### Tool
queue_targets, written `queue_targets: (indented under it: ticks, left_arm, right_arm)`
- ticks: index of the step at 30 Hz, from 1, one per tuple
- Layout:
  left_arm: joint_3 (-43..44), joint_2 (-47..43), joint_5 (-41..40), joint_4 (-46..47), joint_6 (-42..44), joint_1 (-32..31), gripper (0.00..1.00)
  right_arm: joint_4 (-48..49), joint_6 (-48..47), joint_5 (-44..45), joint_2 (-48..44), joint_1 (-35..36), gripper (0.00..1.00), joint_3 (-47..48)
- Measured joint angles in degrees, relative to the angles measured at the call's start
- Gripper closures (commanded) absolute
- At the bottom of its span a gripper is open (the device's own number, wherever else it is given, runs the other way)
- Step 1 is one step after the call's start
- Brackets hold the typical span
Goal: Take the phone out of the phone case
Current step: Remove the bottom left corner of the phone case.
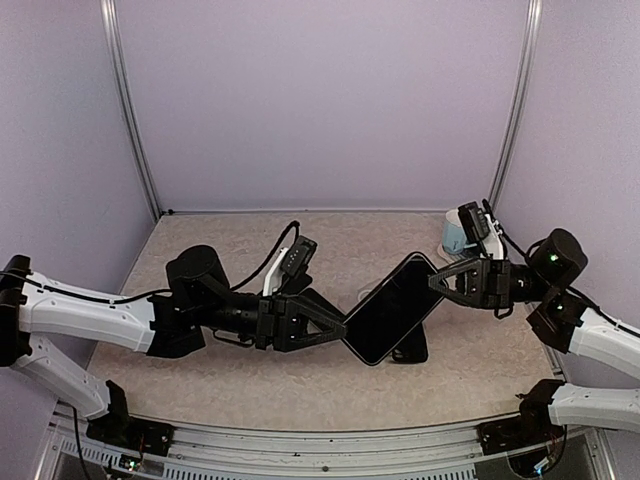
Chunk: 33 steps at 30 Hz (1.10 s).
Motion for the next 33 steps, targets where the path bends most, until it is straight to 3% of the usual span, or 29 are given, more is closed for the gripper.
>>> queue_targets:
  ticks: [8, 17, 33]
  left_arm:
    - [2.1, 0.4, 2.0, 1.5, -1.4, -1.6, 0.82]
    - [7.3, 3.2, 7.6, 3.0, -4.0, -4.0, 0.82]
    - [11.3, 6.1, 11.2, 5.5, -7.1, -5.6, 0.94]
  right_arm:
    - [3.7, 2.1, -1.6, 0.0, 0.0, 1.0, 0.0]
    - [10.5, 5.2, -5.5, -0.5, 0.0, 1.0, 0.0]
    - [16.4, 10.5, -6.4, -1.8, 0.3, 1.0, -1.0]
